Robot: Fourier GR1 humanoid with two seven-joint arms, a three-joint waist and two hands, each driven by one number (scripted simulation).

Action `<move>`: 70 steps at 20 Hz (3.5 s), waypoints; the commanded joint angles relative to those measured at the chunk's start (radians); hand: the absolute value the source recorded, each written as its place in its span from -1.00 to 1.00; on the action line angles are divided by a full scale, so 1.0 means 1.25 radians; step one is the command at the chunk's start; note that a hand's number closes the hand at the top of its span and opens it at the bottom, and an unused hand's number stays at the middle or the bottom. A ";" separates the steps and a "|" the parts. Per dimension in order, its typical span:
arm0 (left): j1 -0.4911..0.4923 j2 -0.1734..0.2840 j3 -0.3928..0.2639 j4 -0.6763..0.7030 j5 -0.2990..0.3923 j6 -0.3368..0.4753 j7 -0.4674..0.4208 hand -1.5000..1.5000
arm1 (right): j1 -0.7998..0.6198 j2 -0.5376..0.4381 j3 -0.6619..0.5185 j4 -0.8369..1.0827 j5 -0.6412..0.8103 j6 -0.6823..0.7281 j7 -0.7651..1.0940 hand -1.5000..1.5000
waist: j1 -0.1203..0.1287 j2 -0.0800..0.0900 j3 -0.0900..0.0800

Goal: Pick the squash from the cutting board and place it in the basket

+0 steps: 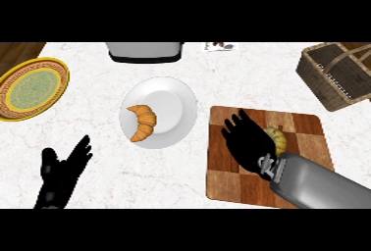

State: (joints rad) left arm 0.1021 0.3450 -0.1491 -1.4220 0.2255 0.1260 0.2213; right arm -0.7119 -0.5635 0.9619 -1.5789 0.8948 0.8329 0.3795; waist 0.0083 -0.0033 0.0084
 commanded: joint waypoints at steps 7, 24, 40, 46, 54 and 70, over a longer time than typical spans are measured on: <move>0.035 -0.045 -0.014 0.020 -0.046 0.005 0.001 0.00 | 0.032 0.042 -0.025 0.119 0.115 -0.077 -0.110 -1.00 | 0.000 0.003 -0.007; -0.017 -0.045 0.047 0.029 -0.047 -0.041 0.046 0.00 | 0.064 0.053 -0.071 0.249 0.289 -0.136 -0.222 -1.00 | -0.002 0.004 -0.007; 0.056 -0.091 0.033 0.006 -0.086 -0.044 0.002 0.00 | 0.065 0.073 -0.045 0.292 0.435 -0.220 -0.331 1.00 | 0.003 0.003 -0.007; 0.076 -0.070 0.062 -0.027 -0.077 -0.046 0.033 0.00 | 0.202 0.011 -0.177 0.185 0.340 -0.299 -0.340 1.00 | -0.024 -0.003 -0.006; 0.082 -0.066 0.095 -0.031 -0.062 -0.034 0.035 0.00 | 0.411 0.014 -0.438 -0.071 0.071 -0.355 -0.321 1.00 | -0.065 -0.009 -0.007; 0.115 -0.088 0.068 -0.027 -0.076 -0.045 0.020 0.00 | 0.410 0.203 -0.950 -0.465 -0.596 -0.294 -0.050 1.00 | -0.054 -0.008 -0.010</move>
State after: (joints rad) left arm 0.2134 0.2695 -0.0250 -1.5012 0.1484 0.0652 0.2350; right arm -0.1538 -0.3011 -0.0687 -2.0558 0.3249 0.4207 0.1770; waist -0.0675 -0.0179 0.0046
